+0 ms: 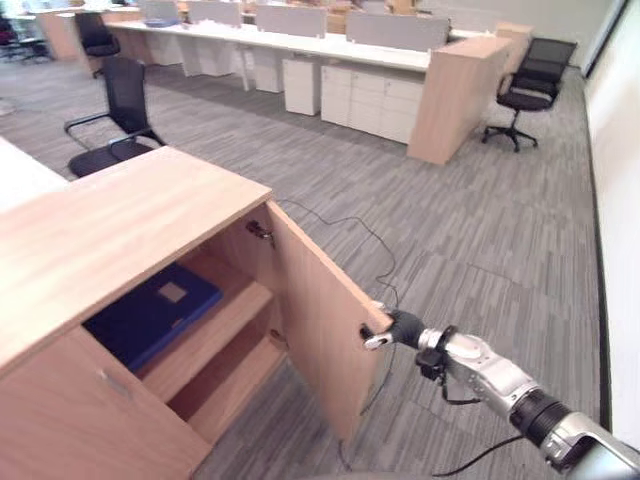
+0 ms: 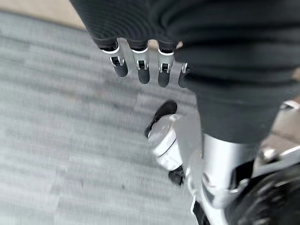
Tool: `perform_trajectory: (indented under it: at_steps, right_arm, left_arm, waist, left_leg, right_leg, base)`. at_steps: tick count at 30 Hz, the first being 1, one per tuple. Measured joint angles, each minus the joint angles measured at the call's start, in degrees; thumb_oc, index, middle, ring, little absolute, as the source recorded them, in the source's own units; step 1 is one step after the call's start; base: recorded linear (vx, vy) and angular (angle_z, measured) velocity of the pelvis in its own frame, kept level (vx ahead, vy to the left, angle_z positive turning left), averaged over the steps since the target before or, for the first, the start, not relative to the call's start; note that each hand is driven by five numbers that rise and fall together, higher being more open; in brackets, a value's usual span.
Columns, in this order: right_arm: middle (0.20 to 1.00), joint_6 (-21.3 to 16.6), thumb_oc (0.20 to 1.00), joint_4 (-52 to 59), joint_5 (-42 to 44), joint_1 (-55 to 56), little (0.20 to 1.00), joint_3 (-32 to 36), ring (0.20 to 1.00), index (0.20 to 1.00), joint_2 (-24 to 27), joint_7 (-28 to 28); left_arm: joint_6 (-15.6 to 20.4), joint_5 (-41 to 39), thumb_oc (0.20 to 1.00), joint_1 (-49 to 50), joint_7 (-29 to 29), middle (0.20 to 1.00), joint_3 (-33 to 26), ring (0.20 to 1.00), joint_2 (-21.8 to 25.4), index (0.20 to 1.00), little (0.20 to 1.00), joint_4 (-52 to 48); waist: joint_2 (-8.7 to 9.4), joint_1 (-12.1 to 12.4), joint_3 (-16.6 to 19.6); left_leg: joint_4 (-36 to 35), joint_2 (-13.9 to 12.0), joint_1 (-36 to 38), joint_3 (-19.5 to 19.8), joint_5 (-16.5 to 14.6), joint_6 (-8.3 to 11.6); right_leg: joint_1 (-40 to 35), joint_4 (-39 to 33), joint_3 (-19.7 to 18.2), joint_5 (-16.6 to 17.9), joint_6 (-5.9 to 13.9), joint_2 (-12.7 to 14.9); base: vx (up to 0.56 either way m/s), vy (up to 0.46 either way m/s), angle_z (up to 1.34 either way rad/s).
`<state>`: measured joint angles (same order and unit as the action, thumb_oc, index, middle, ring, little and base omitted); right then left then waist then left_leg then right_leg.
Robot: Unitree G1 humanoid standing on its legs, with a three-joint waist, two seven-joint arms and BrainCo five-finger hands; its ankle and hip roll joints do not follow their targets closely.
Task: Put the empty folder in the office cabinet
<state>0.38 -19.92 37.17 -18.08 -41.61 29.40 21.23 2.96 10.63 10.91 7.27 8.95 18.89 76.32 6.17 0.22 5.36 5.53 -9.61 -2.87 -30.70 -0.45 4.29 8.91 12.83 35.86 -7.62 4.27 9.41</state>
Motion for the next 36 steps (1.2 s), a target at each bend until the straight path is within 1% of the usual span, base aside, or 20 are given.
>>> perform_trajectory:
  at_steps: [1, 2, 3, 4, 5, 6, 7, 8, 9, 10, 11, 12, 14, 15, 18, 21, 26, 34, 36]
  right_arm:
    - [1.000, 0.0, 1.000, 0.1, 0.0, -0.1, 1.000, -0.5, 1.000, 1.000, -0.7, 0.1]
    - [1.000, 0.0, 1.000, 0.6, 0.0, -0.2, 1.000, -1.2, 1.000, 1.000, -1.7, 0.6]
    - [1.000, 0.0, 1.000, 1.3, 0.0, -0.2, 1.000, -1.7, 1.000, 1.000, -2.1, 0.8]
    - [1.000, 0.0, 1.000, 1.5, 0.0, -0.2, 1.000, -1.8, 1.000, 1.000, -3.1, 1.2]
    - [1.000, 0.1, 1.000, 1.7, 0.0, -0.3, 1.000, -2.3, 1.000, 1.000, -3.8, 1.4]
    - [1.000, 0.2, 1.000, 2.4, 0.0, -0.4, 1.000, -4.4, 1.000, 1.000, -5.3, 2.7]
    - [1.000, 0.3, 1.000, 2.5, 0.0, -0.9, 1.000, -5.7, 1.000, 1.000, -5.4, 3.2]
    - [1.000, 0.4, 1.000, 2.4, 0.0, -0.9, 1.000, -6.2, 1.000, 1.000, -5.7, 3.8]
    - [1.000, 0.4, 1.000, 2.4, 0.0, -0.9, 1.000, -6.3, 1.000, 1.000, -6.0, 4.0]
    - [1.000, 0.4, 1.000, 2.4, 0.0, -0.9, 1.000, -6.3, 1.000, 1.000, -6.3, 4.0]
    - [1.000, 0.4, 1.000, 2.1, 0.0, -1.1, 1.000, -6.1, 1.000, 1.000, -7.0, 3.8]
    - [1.000, 0.4, 1.000, 2.3, 0.0, -1.0, 1.000, -6.2, 1.000, 1.000, -7.5, 3.8]
    - [1.000, 0.3, 1.000, 3.2, 0.0, -1.2, 1.000, -6.2, 1.000, 1.000, -7.0, 3.9]
    - [1.000, 0.3, 1.000, 3.6, 0.0, -1.2, 1.000, -5.8, 1.000, 1.000, -6.9, 3.6]
    - [1.000, 0.4, 1.000, 3.6, 0.0, -0.8, 1.000, -5.9, 1.000, 1.000, -7.0, 3.7]
    - [1.000, 0.4, 1.000, 3.6, 0.0, -0.8, 1.000, -5.9, 1.000, 1.000, -7.2, 3.7]
    - [1.000, 0.4, 1.000, 3.6, 0.0, -0.8, 1.000, -6.0, 1.000, 1.000, -7.6, 3.6]
    - [1.000, 0.4, 1.000, 3.6, 0.0, -0.7, 1.000, -5.9, 1.000, 1.000, -7.2, 3.5]
    - [1.000, 0.4, 1.000, 3.6, 0.0, -0.7, 1.000, -5.8, 1.000, 1.000, -6.8, 3.5]
  left_arm:
    - [-0.2, 0.0, 1.000, 0.1, -0.1, 1.000, 0.0, 1.000, -0.3, 1.000, 1.000, 0.1]
    - [-0.2, 0.0, 1.000, -0.2, -0.2, 1.000, 0.0, 1.000, -1.0, 1.000, 1.000, 0.0]
    - [-0.2, 0.0, 1.000, -0.4, -0.2, 1.000, 0.0, 1.000, -1.4, 1.000, 1.000, -0.2]
    - [-0.2, 0.0, 1.000, -0.9, -0.4, 1.000, 0.0, 1.000, -1.4, 1.000, 1.000, -0.3]
    - [-0.2, 0.0, 1.000, -1.6, -0.5, 1.000, 0.0, 1.000, -1.3, 1.000, 1.000, -0.4]
    - [-0.3, 0.0, 1.000, -1.8, -0.6, 1.000, -0.1, 1.000, -1.2, 1.000, 1.000, -0.5]
    - [-0.4, 0.0, 1.000, -1.6, -0.7, 1.000, -0.1, 1.000, -1.8, 1.000, 1.000, -0.7]
    - [-0.4, 0.0, 1.000, -1.3, -0.8, 1.000, 0.0, 1.000, -1.9, 1.000, 1.000, -1.6]
    - [-0.4, 0.0, 1.000, -0.8, -1.1, 1.000, 0.0, 1.000, -1.7, 1.000, 1.000, -2.5]
    - [-0.1, -0.1, 1.000, -0.6, -1.2, 1.000, 0.1, 1.000, -1.4, 1.000, 1.000, -2.9]
    - [-0.1, -0.1, 1.000, -1.1, -1.4, 1.000, 0.1, 1.000, -1.1, 1.000, 1.000, -2.9]
    - [-0.3, -0.1, 1.000, -0.5, -1.2, 1.000, 0.0, 1.000, -1.1, 1.000, 1.000, -2.3]
    - [-0.4, -0.1, 1.000, 0.6, -1.2, 1.000, 0.0, 1.000, -1.1, 1.000, 1.000, -2.2]
    - [-0.5, -0.1, 1.000, 0.4, -1.4, 1.000, -0.1, 1.000, -0.7, 1.000, 1.000, -2.1]
    - [-0.4, -0.1, 1.000, -0.1, -1.4, 1.000, -0.1, 1.000, -1.0, 1.000, 1.000, -2.2]
    - [-0.3, -0.1, 1.000, -1.2, -1.5, 1.000, -0.1, 1.000, -1.0, 1.000, 1.000, -2.3]
    - [-0.3, -0.2, 1.000, -1.3, -1.6, 1.000, -0.1, 1.000, -0.9, 1.000, 1.000, -2.2]
    - [-0.3, -0.2, 1.000, -2.0, -1.7, 1.000, -0.1, 1.000, -1.0, 1.000, 1.000, -2.3]
    - [-0.3, -0.2, 1.000, -2.1, -1.7, 1.000, -0.1, 1.000, -1.0, 1.000, 1.000, -2.3]
  waist:
    - [-0.35, 0.3, -0.1]
    - [-1.58, 0.4, -0.8]
    - [-2.48, 0.5, -1.1]
    - [-2.37, 0.9, -1.7]
    - [-1.89, 1.2, -2.2]
    - [-2.45, 2.4, -3.1]
    - [-3.60, 3.4, -3.5]
    - [-3.66, 3.6, -3.4]
    - [-3.27, 3.6, -3.3]
    - [-2.49, 3.6, -3.2]
    - [-0.71, 3.8, -2.9]
    - [-1.83, 3.7, -2.8]
    - [-3.38, 3.7, -2.3]
    - [-2.88, 3.5, -3.4]
    - [-3.24, 3.5, -3.7]
    - [-3.28, 3.6, -3.7]
    - [-3.45, 3.6, -3.8]
    - [-4.73, 3.5, -4.7]
    - [-4.79, 3.5, -4.7]
  left_leg:
    - [-0.7, 0.3, 0.8, -0.3, -0.1, 0.06]
    - [-1.7, 0.5, 1.9, -0.5, -0.5, -0.56]
    - [-2.3, 0.5, 2.2, -0.5, -0.7, -0.78]
    - [-3.4, 0.9, 2.9, -0.4, -0.3, -0.73]
    - [-3.6, 1.3, 2.9, -0.5, -0.5, -0.99]
    - [-5.3, 1.4, 2.9, -0.4, -0.7, -1.33]
    - [-5.3, 0.2, 2.3, -0.4, 0.1, -2.22]
    - [-4.9, 0.1, 1.9, -0.9, 0.5, -2.42]
    - [-4.7, 0.8, 1.8, -1.6, 0.6, -2.27]
    - [-4.5, 1.6, 1.6, -1.6, 0.6, -2.10]
    - [-3.7, 2.2, 1.1, -0.8, 0.7, -1.07]
    - [-3.9, 2.0, 1.3, -0.4, 0.7, -1.10]
    - [-5.1, 1.5, 2.5, -0.2, 0.8, -1.19]
    - [-6.1, 1.6, 2.8, -0.2, 2.6, -1.24]
    - [-6.0, 1.5, 3.3, -0.2, 2.1, -1.43]
    - [-6.0, 1.6, 3.2, -0.1, 1.4, -1.03]
    - [-5.5, 1.7, 3.0, 0.2, 1.4, -1.37]
    - [-5.4, 1.8, 3.1, 0.3, 1.4, -1.33]
    - [-5.4, 1.7, 3.3, 0.4, 1.4, -1.34]
  right_leg:
    - [-0.8, -2.3, 0.5, 0.9, -0.41, -1.0]
    - [-1.4, -4.0, 1.9, 2.6, -1.20, -2.4]
    - [-1.1, -4.1, 2.7, 2.8, -1.67, -3.1]
    - [-0.6, -4.0, 2.7, 2.9, -1.86, -3.3]
    - [-0.5, -4.2, 2.6, 2.9, -1.81, -3.2]
    - [-0.3, -5.3, 3.1, 2.7, -1.26, -3.6]
    - [0.5, -0.4, 2.5, 1.5, -3.44, -3.2]
    - [2.0, 6.1, 0.9, -0.3, -5.32, -0.8]
    - [2.3, 10.8, -0.2, -1.9, -4.06, 1.6]
    - [2.0, 11.6, -1.4, -2.7, -2.74, 3.5]
    - [2.0, 8.6, -2.9, -3.3, -3.76, 3.3]
    - [0.9, 4.4, -2.2, -1.9, -2.13, 1.6]
    - [0.4, 1.3, -1.5, 0.3, -2.71, -0.9]
    - [0.0, 0.5, -1.1, 1.2, -4.16, -1.2]
    - [-0.8, 0.1, -1.0, 1.3, -4.09, -1.2]
    - [-1.0, -0.2, -0.8, 1.4, -3.87, -1.1]
    - [-1.0, -0.3, -0.6, 1.4, -3.93, -1.0]
    - [-1.3, -0.4, -0.5, 1.3, -4.11, -1.1]
    - [-1.5, -0.4, -0.5, 1.2, -4.17, -1.1]
  base:
    - [-0.01, -0.004, 0.31]
    - [-0.01, -0.002, 0.43]
    - [-0.01, -0.003, 0.44]
    - [0.00, -0.001, 0.21]
    - [0.01, -0.004, 0.06]
    - [0.00, 0.000, 0.00]
    - [0.00, -0.004, 0.10]
    - [0.00, -0.007, 0.29]
    - [0.01, -0.010, 0.48]
    - [0.01, -0.010, 0.41]
    - [0.01, -0.011, 0.22]
    - [0.01, -0.011, -0.04]
    - [0.01, -0.010, -0.13]
    - [0.00, 0.000, 0.00]
    - [0.00, -0.002, 0.02]
    - [0.00, -0.017, 0.04]
    - [0.00, -0.006, 0.02]
    - [0.00, -0.002, 0.00]
    - [0.00, 0.000, 0.00]
